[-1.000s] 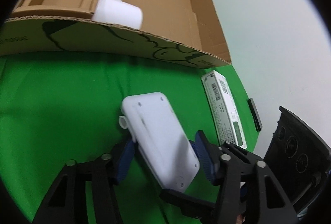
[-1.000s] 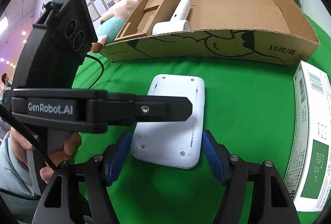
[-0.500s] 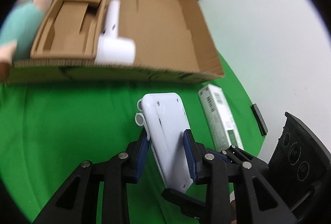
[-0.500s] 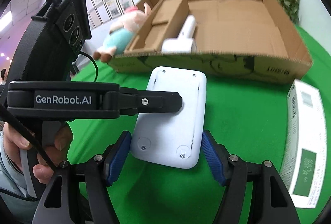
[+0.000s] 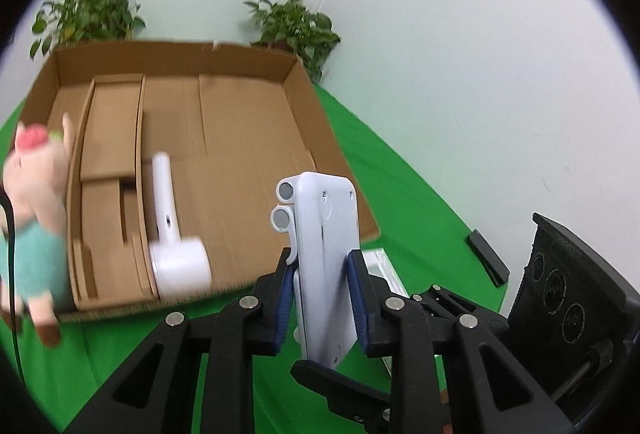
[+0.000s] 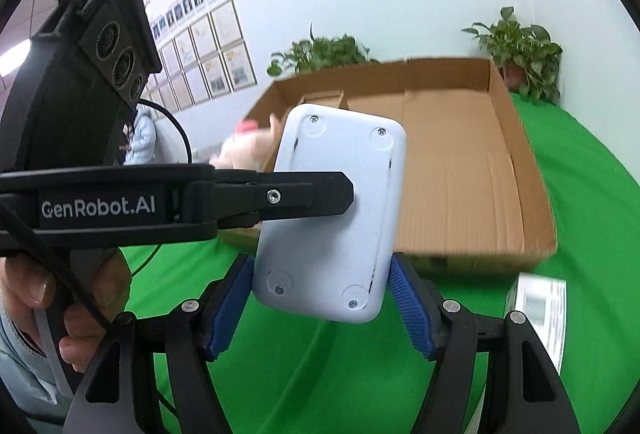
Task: Organize objects
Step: 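Carry the white device into the box beside the hair dryer with the right tool, then open the right tool to release the device and withdraw, then move the right tool toward the white-and-green product box on the table, then close the right tool on the white-and-green product box, then lift the product box and lower it into the large box with the right tool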
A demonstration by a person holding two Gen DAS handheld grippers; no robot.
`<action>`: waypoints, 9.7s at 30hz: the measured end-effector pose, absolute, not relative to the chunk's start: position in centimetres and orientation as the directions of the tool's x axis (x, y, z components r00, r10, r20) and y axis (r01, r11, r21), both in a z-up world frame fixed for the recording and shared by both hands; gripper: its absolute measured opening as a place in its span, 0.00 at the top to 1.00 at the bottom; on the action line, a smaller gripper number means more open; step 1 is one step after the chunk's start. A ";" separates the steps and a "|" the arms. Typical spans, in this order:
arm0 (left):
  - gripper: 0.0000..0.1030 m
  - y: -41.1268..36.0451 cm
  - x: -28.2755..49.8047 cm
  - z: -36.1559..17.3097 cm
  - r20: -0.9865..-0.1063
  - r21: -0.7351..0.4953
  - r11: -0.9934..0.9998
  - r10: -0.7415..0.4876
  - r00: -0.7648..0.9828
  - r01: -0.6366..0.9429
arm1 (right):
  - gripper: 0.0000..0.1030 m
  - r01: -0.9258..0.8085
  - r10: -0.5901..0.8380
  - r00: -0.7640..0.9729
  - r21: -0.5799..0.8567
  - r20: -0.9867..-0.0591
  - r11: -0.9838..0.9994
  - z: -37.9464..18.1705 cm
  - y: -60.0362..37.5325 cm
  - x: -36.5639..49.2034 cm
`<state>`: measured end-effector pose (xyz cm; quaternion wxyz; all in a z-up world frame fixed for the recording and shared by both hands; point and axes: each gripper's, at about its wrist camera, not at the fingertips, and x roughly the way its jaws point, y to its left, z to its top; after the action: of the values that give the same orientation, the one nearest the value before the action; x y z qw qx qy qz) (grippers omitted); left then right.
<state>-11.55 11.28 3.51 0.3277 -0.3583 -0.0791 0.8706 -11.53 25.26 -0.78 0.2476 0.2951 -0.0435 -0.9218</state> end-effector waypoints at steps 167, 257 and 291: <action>0.01 4.9 -1.2 1.3 -0.291 0.039 -0.999 -0.040 -0.956 0.030 | 0.00 0.273 -0.272 -0.888 0.053 -0.370 -0.961 -0.1 29.0 -4.5; 0.56 10.3 -7.0 -7.8 -0.593 -0.617 -0.693 0.721 -0.358 -0.372 | 0.40 0.392 -0.464 -0.603 0.265 -0.650 -0.881 -8.1 28.5 -3.1; 0.60 9.8 -9.8 4.1 -0.549 -0.442 -0.776 0.631 -0.548 -0.451 | 0.41 0.484 -0.548 -0.673 0.264 -0.496 -0.834 0.1 27.7 -9.8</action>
<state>-9.81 9.81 4.06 0.3105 -0.3600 -0.1253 0.8708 -9.78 27.68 0.14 0.2826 0.2889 -0.0552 -0.9130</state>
